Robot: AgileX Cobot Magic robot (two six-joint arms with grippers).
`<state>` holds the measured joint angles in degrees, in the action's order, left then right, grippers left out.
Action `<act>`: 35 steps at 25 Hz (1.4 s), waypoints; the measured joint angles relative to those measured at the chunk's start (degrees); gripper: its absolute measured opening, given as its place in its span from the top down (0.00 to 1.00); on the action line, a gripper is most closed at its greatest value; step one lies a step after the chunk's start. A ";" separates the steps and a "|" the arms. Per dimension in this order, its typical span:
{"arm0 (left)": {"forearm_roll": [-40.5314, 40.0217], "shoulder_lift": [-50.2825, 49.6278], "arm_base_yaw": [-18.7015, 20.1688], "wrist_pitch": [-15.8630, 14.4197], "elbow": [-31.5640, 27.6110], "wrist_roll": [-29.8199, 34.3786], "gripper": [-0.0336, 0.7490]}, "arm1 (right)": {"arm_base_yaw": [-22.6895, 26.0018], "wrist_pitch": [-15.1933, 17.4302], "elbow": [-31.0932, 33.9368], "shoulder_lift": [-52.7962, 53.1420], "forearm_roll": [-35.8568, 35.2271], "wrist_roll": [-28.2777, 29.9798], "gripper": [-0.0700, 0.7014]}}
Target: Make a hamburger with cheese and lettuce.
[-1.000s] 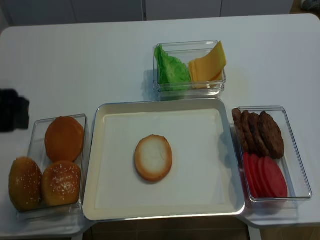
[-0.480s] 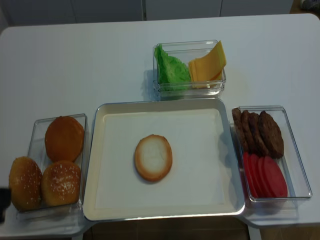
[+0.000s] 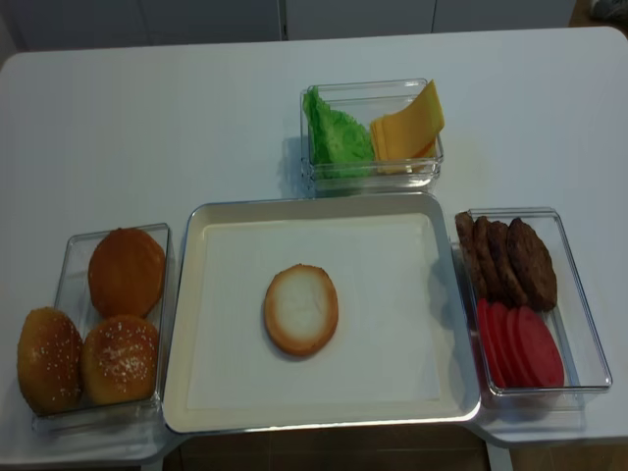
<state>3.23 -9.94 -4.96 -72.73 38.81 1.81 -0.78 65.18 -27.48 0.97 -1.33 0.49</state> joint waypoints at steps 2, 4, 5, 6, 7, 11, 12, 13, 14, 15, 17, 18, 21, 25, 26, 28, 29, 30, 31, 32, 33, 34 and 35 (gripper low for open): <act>0.13 3.30 0.00 -0.15 -0.80 -0.10 0.47 | 0.00 0.00 0.00 0.00 0.00 0.00 0.18; 0.23 5.82 0.00 -0.27 -1.52 -0.19 0.47 | 0.00 0.00 0.00 0.00 0.00 0.00 0.18; 0.23 6.95 0.00 -0.39 -2.05 -0.19 0.47 | 0.00 0.00 0.00 0.00 0.00 0.00 0.18; 0.23 7.95 0.00 -0.39 -2.53 -0.19 0.47 | 0.00 0.00 0.00 0.00 0.00 0.00 0.18; 0.23 8.61 0.00 -0.39 -3.08 -0.19 0.47 | 0.00 0.00 0.00 0.00 0.00 0.00 0.18; 0.23 10.64 0.00 -0.50 -4.65 -0.19 0.47 | 0.00 0.00 0.00 0.00 0.00 0.00 0.18; 0.23 10.86 0.00 -0.60 -5.14 -0.19 0.47 | 0.00 0.00 0.00 0.00 0.00 0.00 0.18; 0.23 10.88 0.00 -0.60 -5.77 -0.19 0.47 | 0.00 0.00 0.00 0.00 0.00 0.00 0.18; 0.13 10.88 0.00 -0.60 -6.50 -0.19 0.47 | 0.00 0.00 0.00 0.00 0.00 0.00 0.18; 0.13 10.88 0.00 -0.60 -7.09 -0.19 0.47 | 0.00 0.00 0.00 0.00 0.00 0.00 0.18; 0.02 10.88 0.00 -0.63 -7.70 -0.19 0.47 | 0.00 0.00 0.00 0.00 0.00 0.00 0.18; 0.02 10.88 0.00 -0.63 -7.75 -0.19 0.47 | 0.00 0.00 0.00 0.00 0.00 0.00 0.18; -1.10 10.91 0.00 -0.63 -7.75 -1.40 0.47 | 0.00 0.00 0.00 0.00 0.00 0.00 0.18; -4.43 11.01 0.00 -0.45 -8.08 -4.17 0.48 | 0.00 0.00 0.00 0.00 0.00 0.00 0.18; -4.71 11.01 0.00 0.06 -8.23 -4.52 0.48 | 0.00 0.00 0.00 0.00 0.00 0.00 0.18; -4.81 11.01 0.00 0.86 -8.45 -4.56 0.48 | 0.00 0.00 0.00 0.00 0.00 0.00 0.18; -4.81 11.01 0.00 1.00 -8.45 -4.56 0.48 | 0.00 0.00 0.00 0.00 0.00 0.00 0.18; -4.81 11.01 0.00 1.23 -8.45 -4.56 0.48 | 0.00 0.00 0.00 0.00 0.00 0.00 0.18; -4.81 11.01 0.00 1.51 -8.56 -4.56 0.48 | 0.00 0.00 0.00 0.00 0.00 0.10 0.18; -4.81 11.01 0.00 2.03 -8.77 -4.56 0.48 | 0.00 0.00 0.00 0.00 0.00 0.10 0.18; -4.81 11.01 0.00 2.37 -9.17 -4.56 0.48 | 0.00 0.00 0.00 0.00 0.00 0.10 0.18; -4.81 11.01 0.00 3.08 -9.58 -4.56 0.48 | 0.00 0.00 0.00 0.00 0.00 0.10 0.18; -4.55 11.01 0.00 3.62 -9.85 -4.56 0.48 | 0.00 0.00 0.00 0.00 0.00 0.10 0.18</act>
<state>-1.32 1.07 -4.96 -69.11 28.96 -2.75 -0.78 65.18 -27.48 0.97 -1.33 0.59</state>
